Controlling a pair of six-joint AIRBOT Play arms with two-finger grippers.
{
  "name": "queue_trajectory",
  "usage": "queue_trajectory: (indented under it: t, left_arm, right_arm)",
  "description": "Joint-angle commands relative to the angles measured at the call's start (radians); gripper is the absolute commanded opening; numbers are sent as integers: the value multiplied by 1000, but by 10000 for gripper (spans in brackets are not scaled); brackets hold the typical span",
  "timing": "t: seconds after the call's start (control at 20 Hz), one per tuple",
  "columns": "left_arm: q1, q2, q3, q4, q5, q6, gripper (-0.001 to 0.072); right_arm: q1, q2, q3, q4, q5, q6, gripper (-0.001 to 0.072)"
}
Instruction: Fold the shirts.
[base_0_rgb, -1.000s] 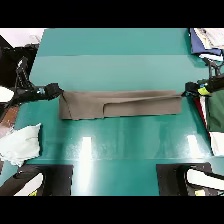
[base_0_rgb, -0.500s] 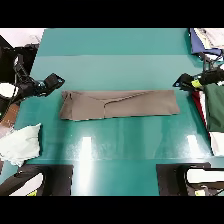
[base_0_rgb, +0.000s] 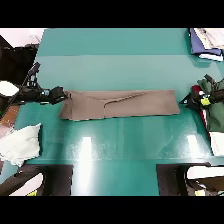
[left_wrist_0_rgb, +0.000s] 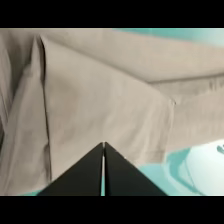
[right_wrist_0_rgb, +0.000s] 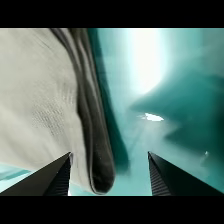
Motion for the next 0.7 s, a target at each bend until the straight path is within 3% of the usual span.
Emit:
queue_trajectory:
  t: [0.0, 0.15, 0.25, 0.3, 0.45, 0.65]
  left_arm:
    - [-1, -1, -2, 0, -46, 6, 36]
    - [-1, -2, -14, -1, -57, 5, 36]
    - [-1, -3, -23, -1, -57, 6, 28]
    - [-1, -4, -23, -1, -57, 6, 28]
    - [-1, -4, -23, -2, -57, 6, 28]
    - [-92, -4, -5, -8, -10, 6, 26]
  right_arm:
    - [-15, -63, -18, 106, 26, -70, 533]
    - [27, -99, -18, 183, 17, -106, 529]
    - [66, -103, -18, 201, -25, -113, 427]
    - [82, -103, -18, 213, -46, -113, 422]
    - [121, -102, -18, 214, -66, -124, 45]
    - [127, -69, 35, 214, 28, -135, 13]
